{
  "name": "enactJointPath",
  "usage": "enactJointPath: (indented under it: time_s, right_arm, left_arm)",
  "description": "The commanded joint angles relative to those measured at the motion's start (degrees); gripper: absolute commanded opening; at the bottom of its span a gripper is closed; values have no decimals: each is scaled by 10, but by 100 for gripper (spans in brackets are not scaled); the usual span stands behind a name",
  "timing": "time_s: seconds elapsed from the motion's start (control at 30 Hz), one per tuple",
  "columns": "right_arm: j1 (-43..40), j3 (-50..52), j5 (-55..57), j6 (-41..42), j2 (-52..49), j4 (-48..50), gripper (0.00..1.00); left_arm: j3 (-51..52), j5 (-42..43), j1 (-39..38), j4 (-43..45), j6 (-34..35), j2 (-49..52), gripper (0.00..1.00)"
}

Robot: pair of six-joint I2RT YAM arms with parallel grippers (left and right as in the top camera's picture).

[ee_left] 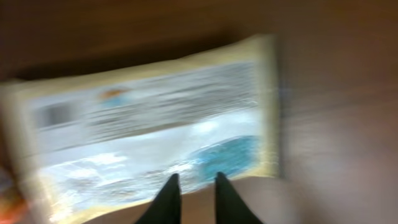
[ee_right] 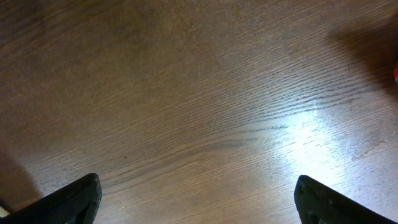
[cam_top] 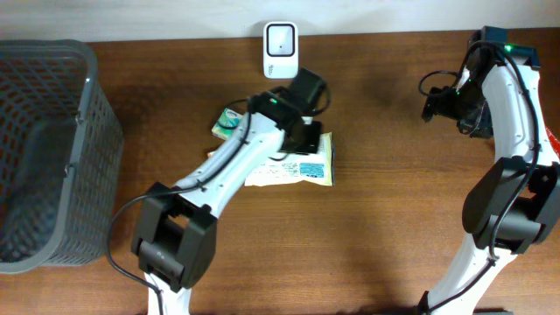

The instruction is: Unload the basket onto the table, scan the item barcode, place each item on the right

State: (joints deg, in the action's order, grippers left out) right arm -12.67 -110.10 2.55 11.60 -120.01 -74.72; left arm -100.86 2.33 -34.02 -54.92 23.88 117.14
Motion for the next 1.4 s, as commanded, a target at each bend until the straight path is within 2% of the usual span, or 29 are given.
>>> enactJointPath:
  time_s: [0.0, 0.03, 0.07, 0.2, 0.3, 0.47, 0.73, 0.9, 1.07, 1.27, 1.37]
  right_arm:
    - [-1, -11, -2, -2, 7, 0, 98]
    - [-1, -11, -2, -2, 7, 0, 98]
    - [-1, -11, -2, -2, 7, 0, 98]
    - [-1, -11, -2, -2, 7, 0, 99]
    - [-1, -11, -2, -2, 7, 0, 98]
    - [-1, -11, -2, -2, 7, 0, 99]
    - [-1, -11, -2, -2, 7, 0, 99]
    - [-1, -11, -7, -2, 7, 11, 99]
    - [-1, -11, -131, -2, 7, -15, 99]
    - [9, -4, -292, -7, 6, 30, 99]
    - [45, 18, -293, -70, 6, 33, 99]
  left_arm:
    - [-2, -126, 43, -38, 0, -8, 36]
    - [-2, -135, 52, -45, 0, -8, 49]
    - [-2, -137, 65, -52, 0, -8, 56]
    - [-2, -100, 107, -81, 0, -8, 81]
    - [-2, -108, 118, -92, 0, -7, 99]
    - [-2, -156, 130, -120, 0, -7, 99]
    - [-1, -132, 195, -142, 1, -7, 99]
    - [-1, -63, 246, -148, 1, -7, 99]
    - [-1, -52, 258, -148, 1, -7, 99]
    - [-1, -52, 258, -148, 1, -7, 99]
    - [-1, -53, 258, -148, 1, -7, 99]
